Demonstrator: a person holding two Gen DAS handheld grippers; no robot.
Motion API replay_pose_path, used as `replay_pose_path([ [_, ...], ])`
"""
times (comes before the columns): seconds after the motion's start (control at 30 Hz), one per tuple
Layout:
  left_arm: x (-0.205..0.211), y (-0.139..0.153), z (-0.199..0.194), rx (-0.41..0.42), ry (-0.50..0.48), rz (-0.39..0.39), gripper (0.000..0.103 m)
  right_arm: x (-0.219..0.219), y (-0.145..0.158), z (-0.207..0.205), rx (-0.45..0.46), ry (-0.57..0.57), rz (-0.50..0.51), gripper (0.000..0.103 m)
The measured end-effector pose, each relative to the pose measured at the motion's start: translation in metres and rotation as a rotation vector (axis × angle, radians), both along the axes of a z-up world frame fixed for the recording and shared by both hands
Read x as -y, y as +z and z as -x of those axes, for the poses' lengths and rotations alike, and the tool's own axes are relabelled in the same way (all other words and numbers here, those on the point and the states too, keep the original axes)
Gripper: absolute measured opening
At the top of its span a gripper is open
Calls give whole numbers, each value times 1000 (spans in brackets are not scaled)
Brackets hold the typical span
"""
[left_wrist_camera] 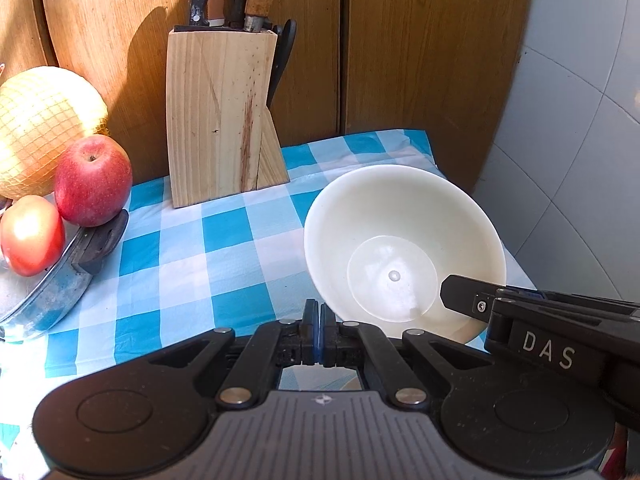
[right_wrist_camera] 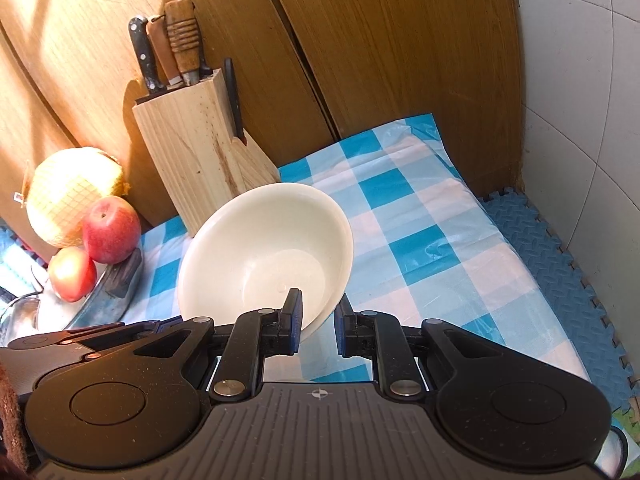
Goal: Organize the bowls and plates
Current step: 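Lift the cream bowl with both grippers and carry it to the nested bowls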
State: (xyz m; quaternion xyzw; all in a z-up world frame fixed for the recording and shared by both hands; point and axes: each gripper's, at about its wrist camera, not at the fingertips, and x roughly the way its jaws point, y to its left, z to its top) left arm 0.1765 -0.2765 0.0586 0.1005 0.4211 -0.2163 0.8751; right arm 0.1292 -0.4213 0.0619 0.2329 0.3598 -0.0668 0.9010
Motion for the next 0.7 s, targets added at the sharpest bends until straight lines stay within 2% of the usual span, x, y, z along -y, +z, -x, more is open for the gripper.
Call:
replay_pose_path([
  [0.4,-13,-1,48,1,-39,-12,0,-18,-1,47,14,17,0,23],
  [0.7,-22,-10,73,-30,-44,-12,0,-26,-10,75,1,21,-12,23],
])
